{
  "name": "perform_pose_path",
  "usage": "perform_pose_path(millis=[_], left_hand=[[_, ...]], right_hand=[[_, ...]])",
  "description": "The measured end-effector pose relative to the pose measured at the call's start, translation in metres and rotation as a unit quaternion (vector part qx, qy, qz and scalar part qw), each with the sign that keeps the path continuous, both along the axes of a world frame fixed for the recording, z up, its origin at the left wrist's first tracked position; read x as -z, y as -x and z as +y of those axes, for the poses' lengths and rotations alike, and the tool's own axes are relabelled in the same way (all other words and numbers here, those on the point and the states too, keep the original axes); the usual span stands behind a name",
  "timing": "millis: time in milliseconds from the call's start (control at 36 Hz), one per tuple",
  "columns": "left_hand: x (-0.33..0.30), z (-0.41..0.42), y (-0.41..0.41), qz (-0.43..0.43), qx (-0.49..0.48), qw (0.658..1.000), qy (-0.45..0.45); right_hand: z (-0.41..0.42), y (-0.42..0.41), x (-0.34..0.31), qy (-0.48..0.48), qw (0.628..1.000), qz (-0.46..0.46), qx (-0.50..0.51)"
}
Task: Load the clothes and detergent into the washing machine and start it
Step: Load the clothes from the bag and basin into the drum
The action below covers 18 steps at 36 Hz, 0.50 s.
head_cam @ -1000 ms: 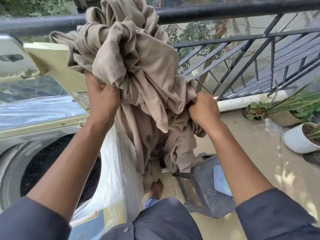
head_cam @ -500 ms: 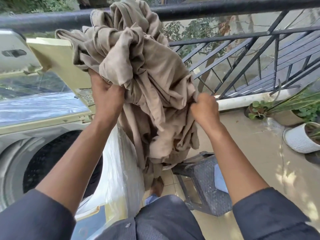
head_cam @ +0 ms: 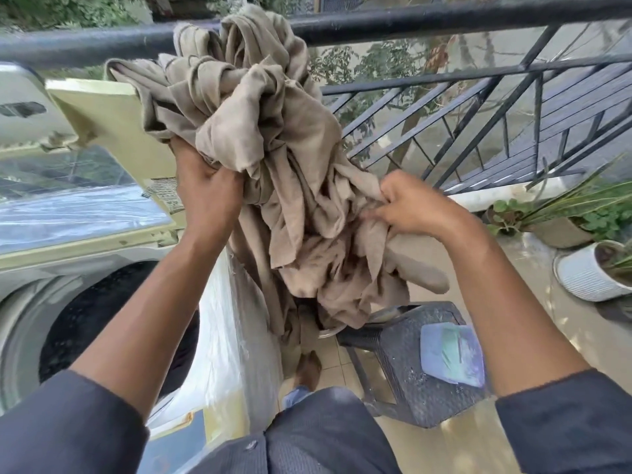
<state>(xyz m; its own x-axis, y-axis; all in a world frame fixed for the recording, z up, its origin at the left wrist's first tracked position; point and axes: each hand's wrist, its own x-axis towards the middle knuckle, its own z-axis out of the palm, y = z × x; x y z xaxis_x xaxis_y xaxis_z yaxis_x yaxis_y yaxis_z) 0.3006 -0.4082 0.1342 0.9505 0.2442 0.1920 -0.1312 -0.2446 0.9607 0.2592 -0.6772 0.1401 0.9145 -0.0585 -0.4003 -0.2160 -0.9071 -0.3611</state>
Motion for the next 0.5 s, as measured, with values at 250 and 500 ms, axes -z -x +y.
perform_pose_path(millis=[250,500], left_hand=[[0.006,0.000,0.002,-0.003,-0.007,1.000,0.001],[-0.003,-0.001,0.005,0.063,0.031,0.994,0.080]], right_hand=[[0.010,-0.008,-0.037,-0.428,0.854,-0.232,0.182],[0.045,0.004,-0.050,-0.541,0.810,-0.204,0.094]])
